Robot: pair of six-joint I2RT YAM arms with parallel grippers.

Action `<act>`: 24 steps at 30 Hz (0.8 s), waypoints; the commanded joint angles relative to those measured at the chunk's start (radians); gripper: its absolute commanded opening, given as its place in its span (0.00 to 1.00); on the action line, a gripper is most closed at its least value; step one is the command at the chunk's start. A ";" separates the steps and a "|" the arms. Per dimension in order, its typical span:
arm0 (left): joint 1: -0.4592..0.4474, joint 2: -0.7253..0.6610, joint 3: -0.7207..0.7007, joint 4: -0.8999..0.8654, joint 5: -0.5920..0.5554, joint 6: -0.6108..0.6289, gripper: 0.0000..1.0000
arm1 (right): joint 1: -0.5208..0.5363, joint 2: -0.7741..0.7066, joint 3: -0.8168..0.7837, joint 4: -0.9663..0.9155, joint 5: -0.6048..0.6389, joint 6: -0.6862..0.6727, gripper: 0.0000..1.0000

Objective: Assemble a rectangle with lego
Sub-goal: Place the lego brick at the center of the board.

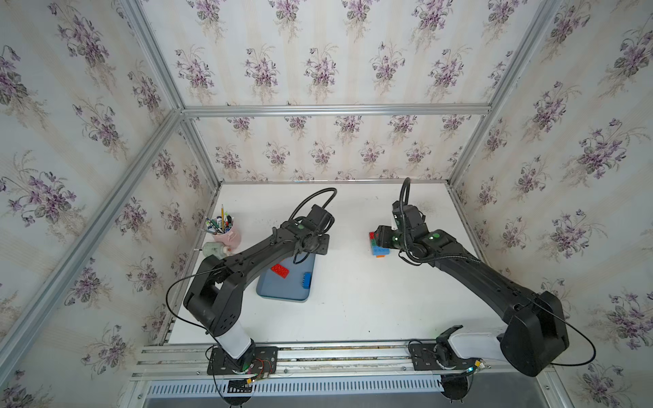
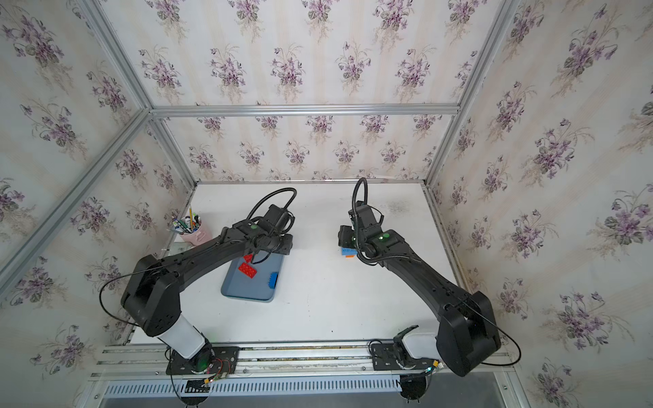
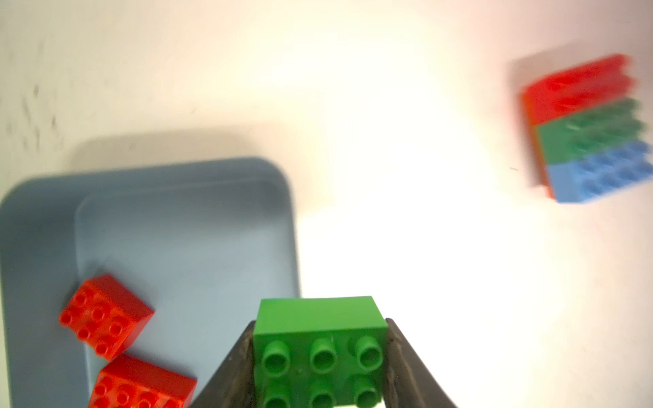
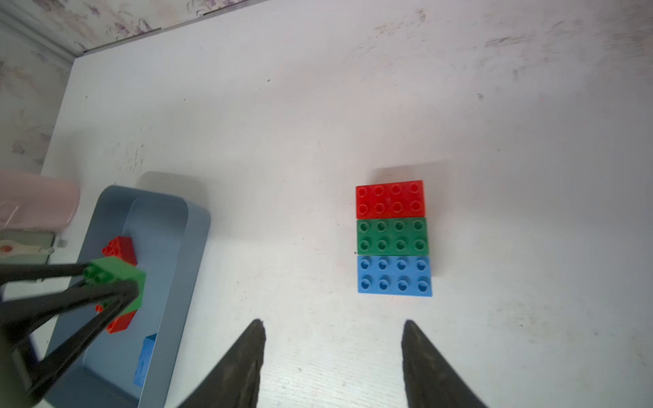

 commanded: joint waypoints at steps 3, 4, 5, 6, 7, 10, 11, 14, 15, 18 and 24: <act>-0.111 0.040 0.059 -0.040 0.039 0.302 0.33 | -0.105 -0.079 -0.046 -0.031 0.080 0.096 0.62; -0.116 0.049 0.056 -0.030 0.068 0.303 0.33 | -0.130 -0.099 -0.062 -0.026 0.069 0.102 0.62; -0.118 0.057 0.052 -0.023 0.105 0.306 0.32 | -0.149 -0.118 -0.074 -0.023 0.058 0.103 0.62; -0.125 0.066 0.050 -0.014 0.123 0.302 0.32 | -0.168 -0.137 -0.085 -0.025 0.050 0.104 0.62; -0.130 0.078 0.047 -0.006 0.122 0.288 0.32 | -0.183 -0.152 -0.095 -0.025 0.040 0.104 0.63; -0.132 0.121 0.084 -0.038 0.055 0.213 0.32 | -0.201 -0.175 -0.111 -0.032 0.030 0.095 0.63; -0.132 0.125 0.088 -0.043 0.029 0.186 0.33 | -0.203 -0.176 -0.114 -0.034 0.028 0.095 0.63; -0.121 0.100 0.068 -0.044 -0.050 0.093 0.34 | -0.204 -0.170 -0.121 -0.031 0.014 0.093 0.63; -0.105 0.078 0.050 -0.043 -0.059 0.056 0.34 | -0.206 -0.166 -0.124 -0.027 0.007 0.093 0.63; -0.010 -0.005 -0.033 -0.024 -0.041 -0.045 0.34 | -0.206 -0.159 -0.128 -0.015 -0.012 0.093 0.63; 0.181 -0.033 -0.137 0.015 0.074 -0.088 0.32 | -0.206 -0.143 -0.137 0.016 -0.041 0.099 0.63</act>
